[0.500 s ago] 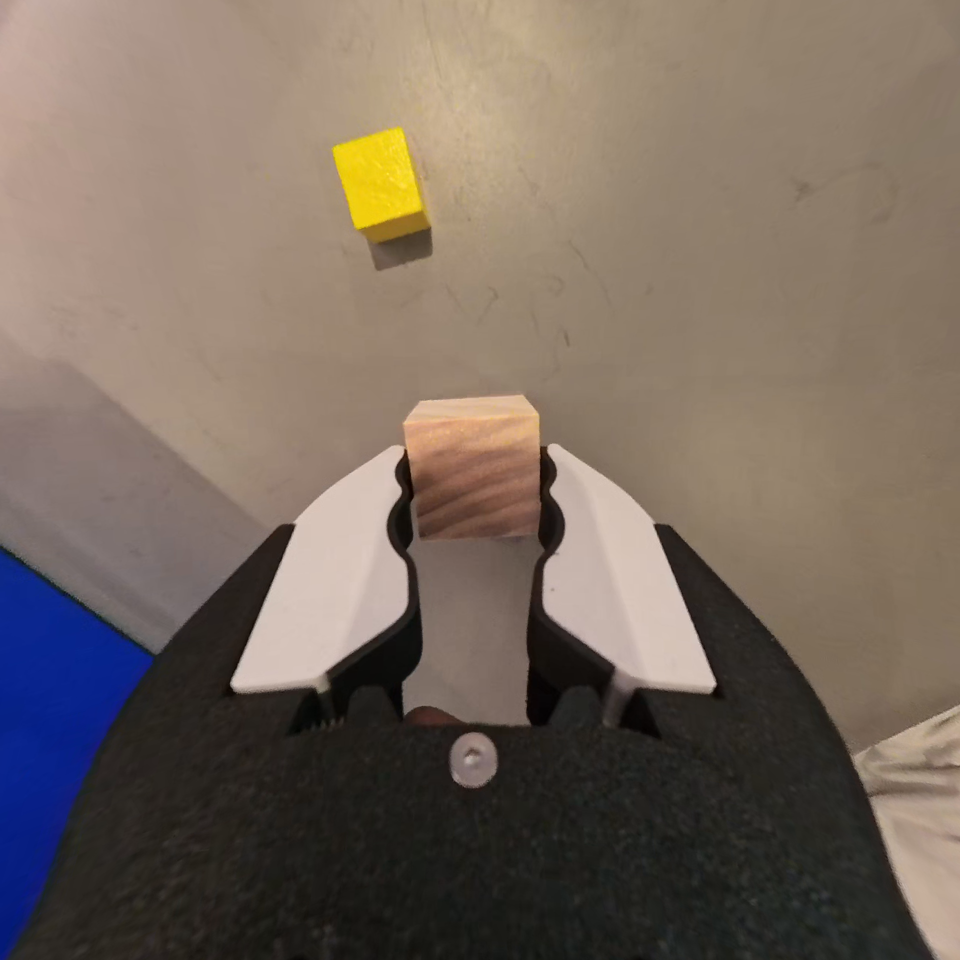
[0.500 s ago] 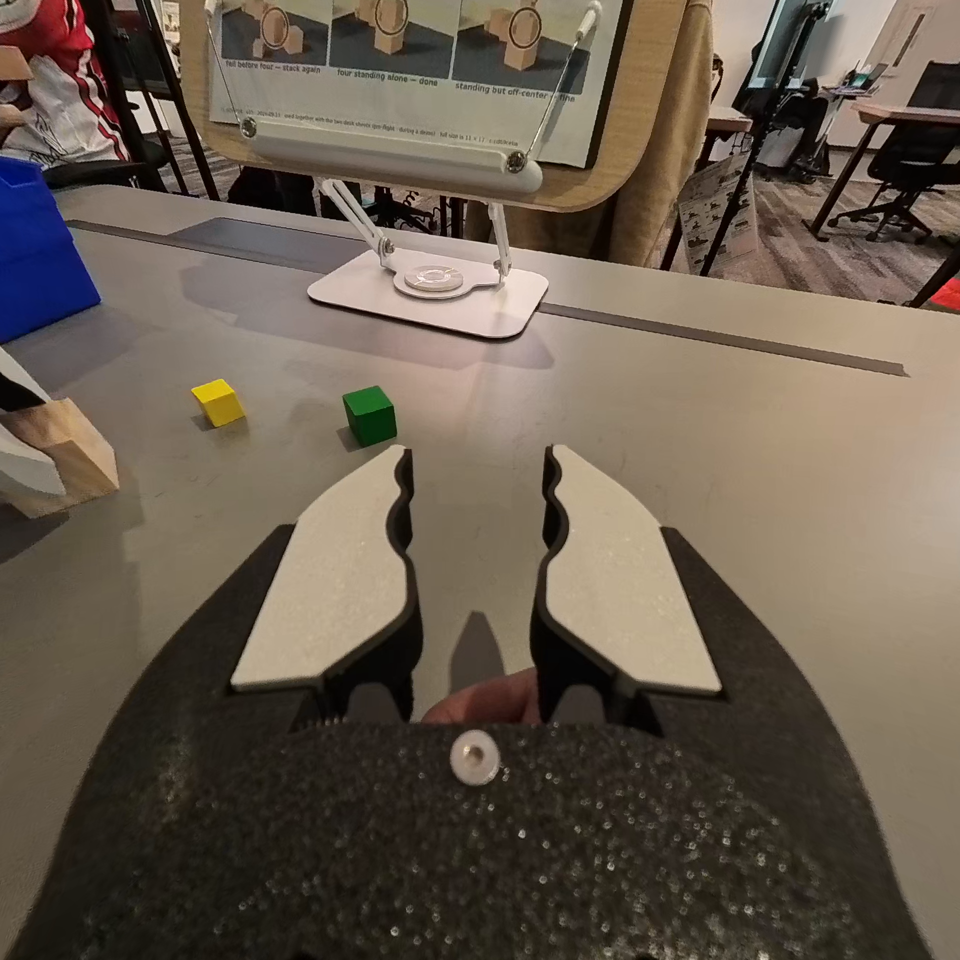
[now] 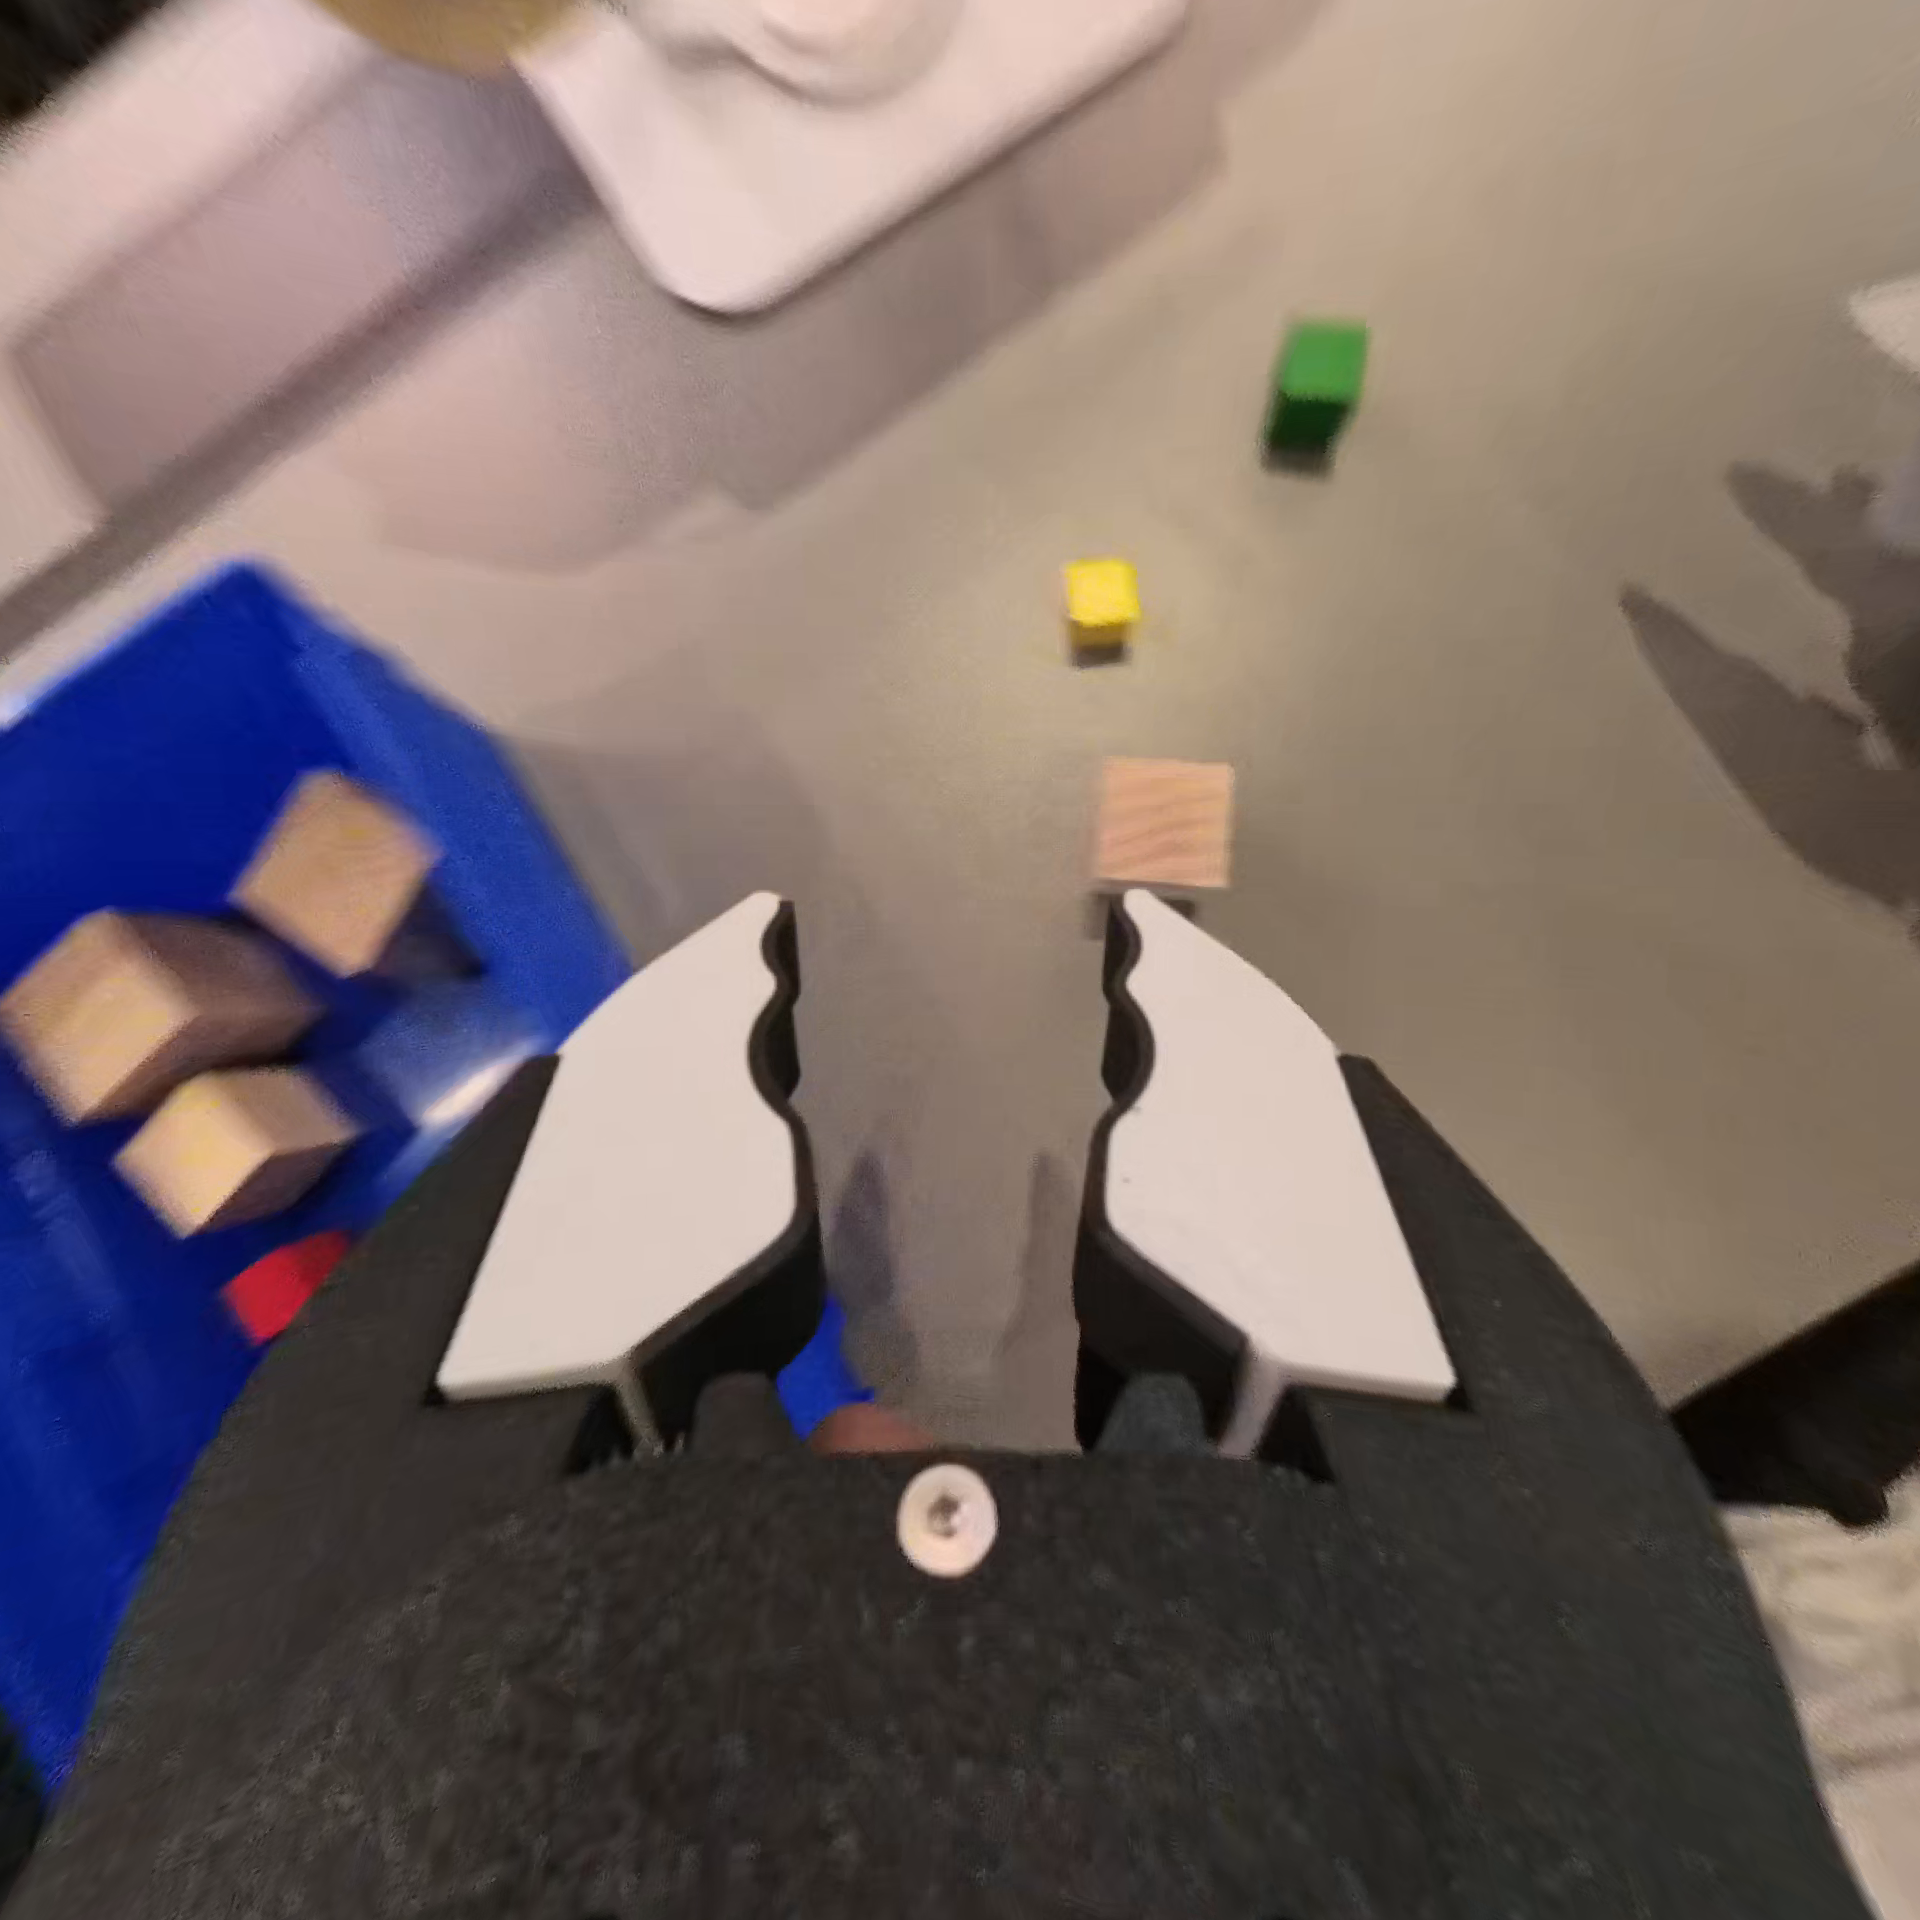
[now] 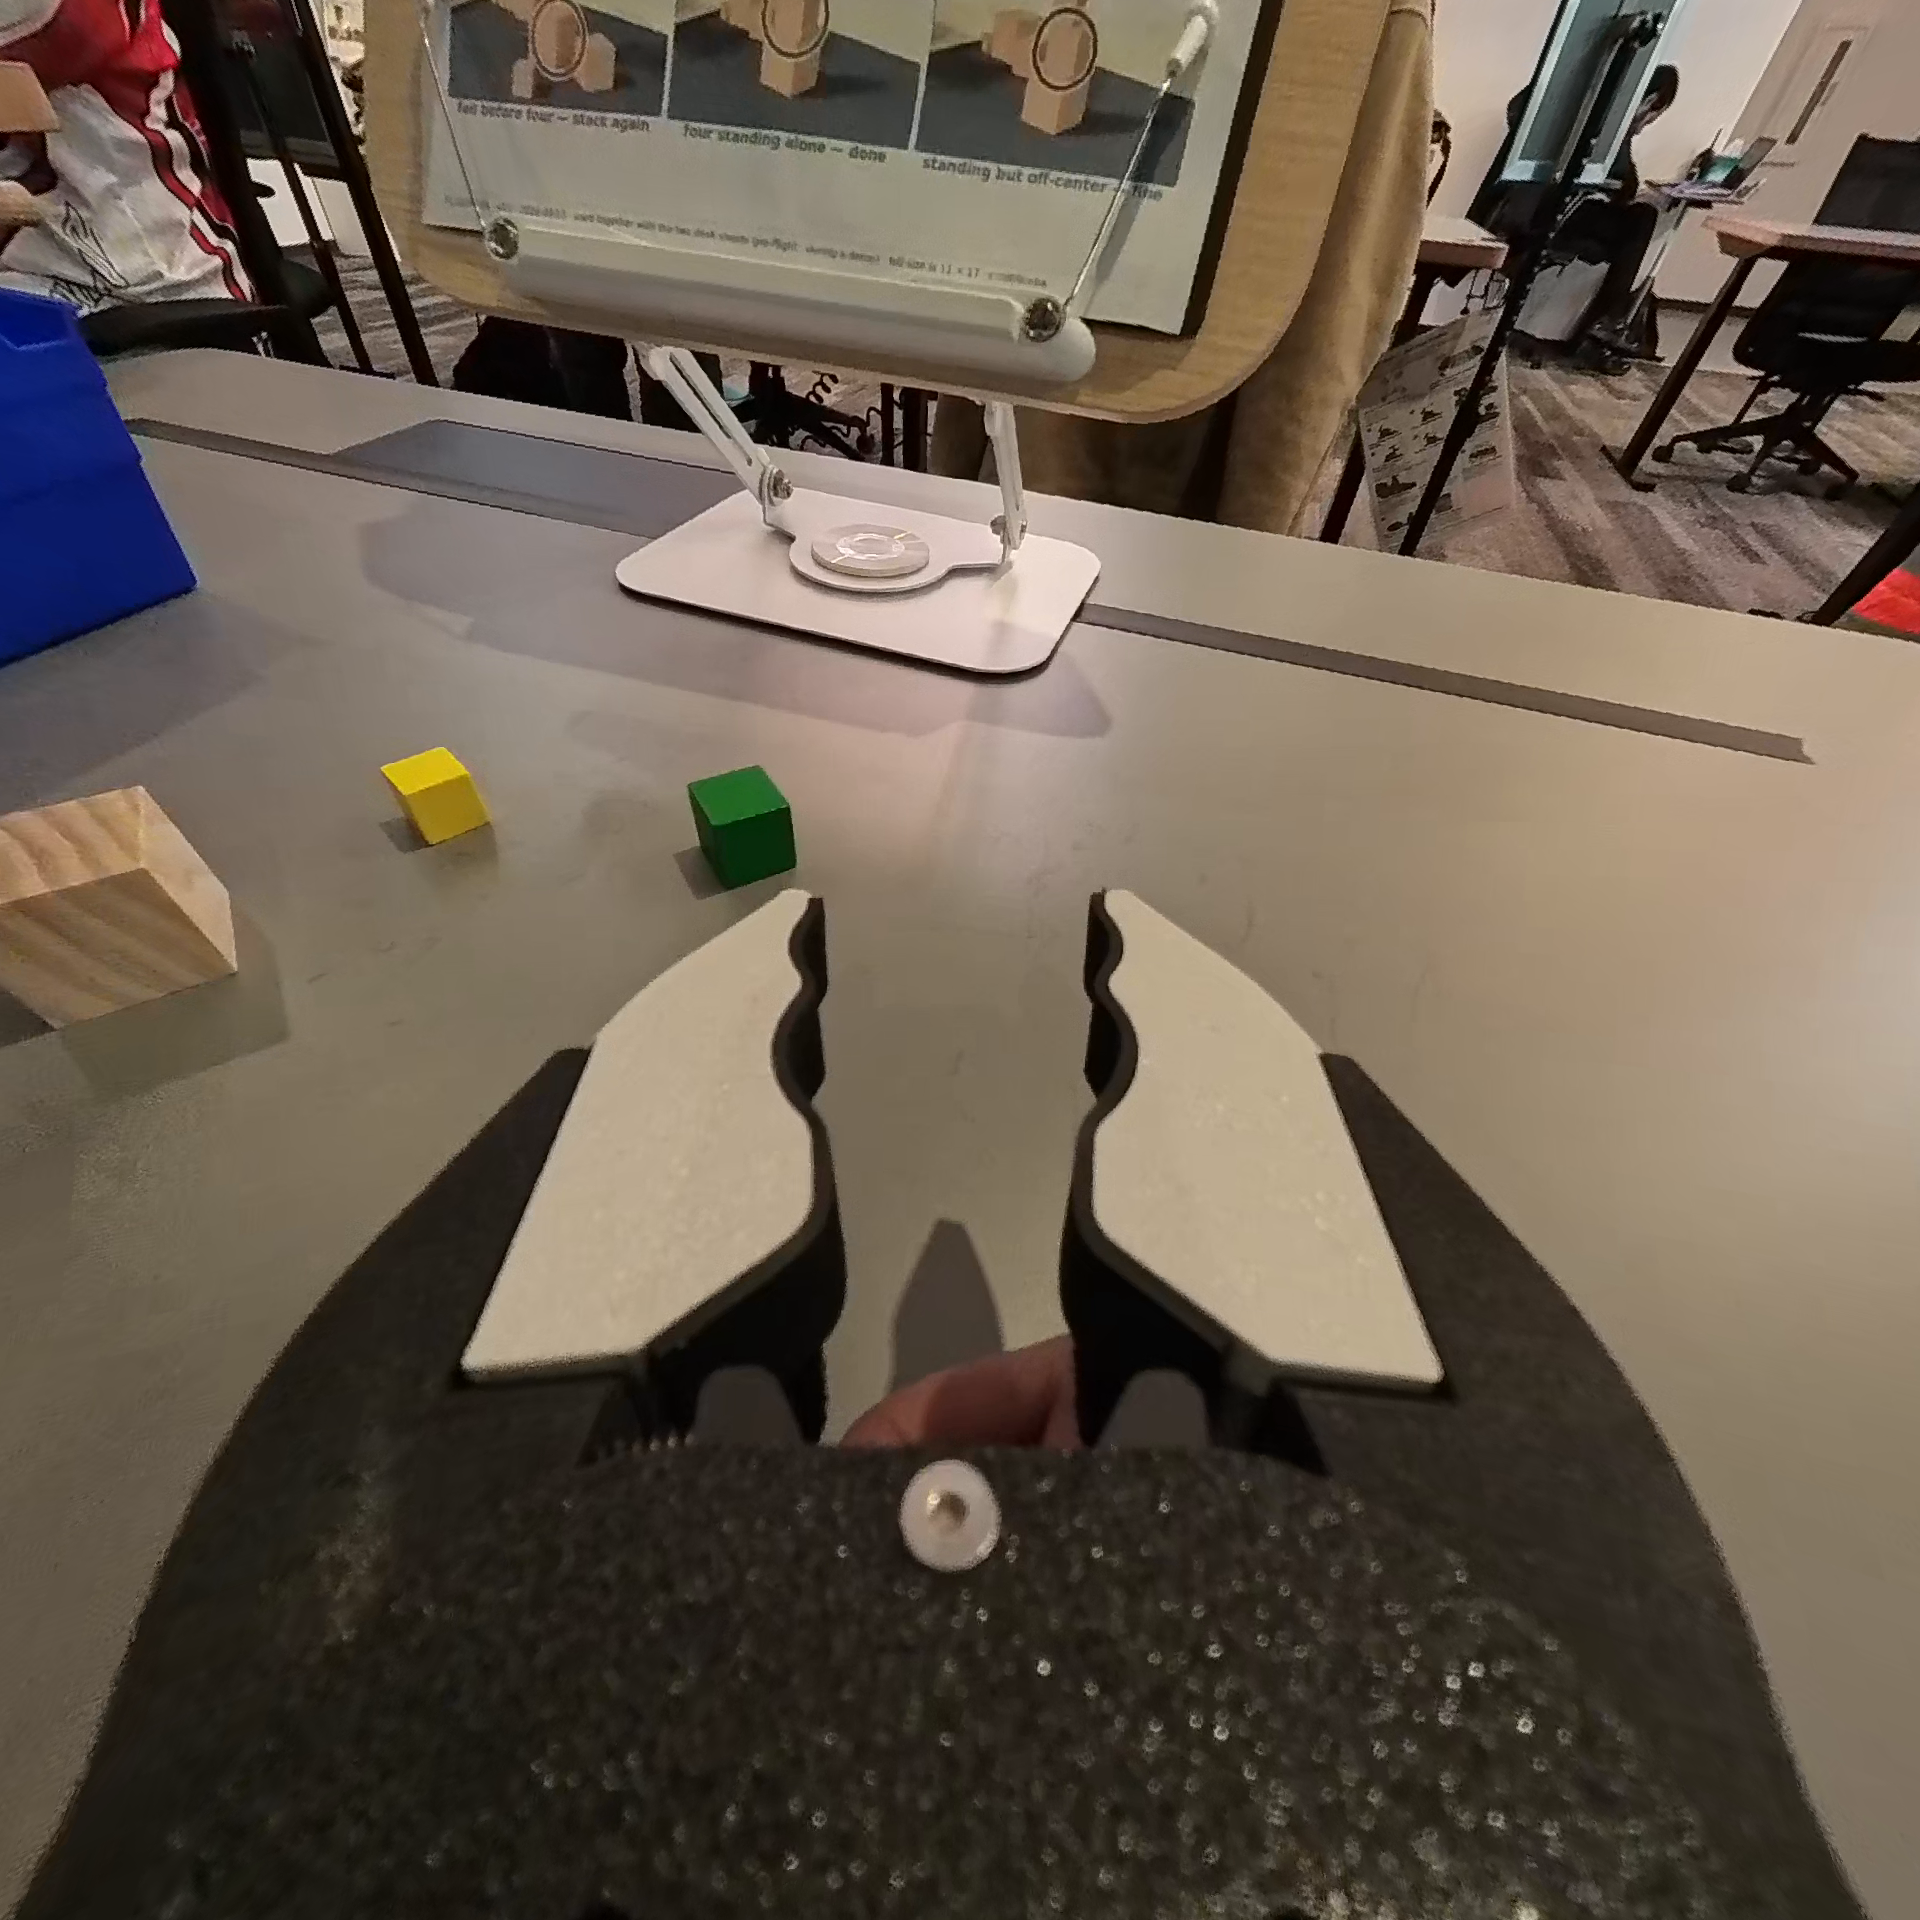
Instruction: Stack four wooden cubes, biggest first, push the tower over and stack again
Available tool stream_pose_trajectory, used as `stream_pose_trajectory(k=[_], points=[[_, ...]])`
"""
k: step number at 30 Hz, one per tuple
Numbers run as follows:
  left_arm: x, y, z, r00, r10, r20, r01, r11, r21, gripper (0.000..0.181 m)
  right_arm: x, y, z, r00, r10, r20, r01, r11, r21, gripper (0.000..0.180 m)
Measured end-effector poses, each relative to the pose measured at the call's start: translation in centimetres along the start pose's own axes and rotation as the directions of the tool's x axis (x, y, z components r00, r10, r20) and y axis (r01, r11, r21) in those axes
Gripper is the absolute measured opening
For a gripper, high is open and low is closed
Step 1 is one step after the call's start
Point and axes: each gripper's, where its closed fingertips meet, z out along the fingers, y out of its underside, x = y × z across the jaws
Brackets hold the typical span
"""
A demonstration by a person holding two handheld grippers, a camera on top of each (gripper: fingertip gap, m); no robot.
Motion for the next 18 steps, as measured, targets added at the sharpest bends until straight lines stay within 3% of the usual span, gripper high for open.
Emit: stream_pose_trajectory(k=[4, 9, 13, 18], points=[[-8.3, 0.3, -2.9, 0.971, -0.228, 0.068, 0.222, 0.972, 0.079, 0.061, 0.0, 0.0, 0.0, 1.000, -0.004, -0.005, 0.004, 1.000, 0.000, 0.047], [-16.3, 3.8, 3.0, 0.869, -0.467, 0.164, 0.479, 0.876, -0.046, 0.065, 0.0, 0.1, 0.0, 1.000, -0.002, -0.002, 0.002, 1.000, -0.005, 0.047], [-17.9, 5.0, 7.8, 0.816, -0.570, 0.095, 0.578, 0.802, -0.151, 0.064, 0.0, 0.1, 0.1, 1.000, -0.002, 0.002, 0.002, 1.000, -0.008, 0.047], [-18.7, 4.8, 10.2, 0.774, -0.624, 0.107, 0.632, 0.751, -0.192, 0.067, -0.3, 0.3, 0.3, 1.000, -0.028, 0.008, 0.028, 0.999, -0.030, 0.048]])
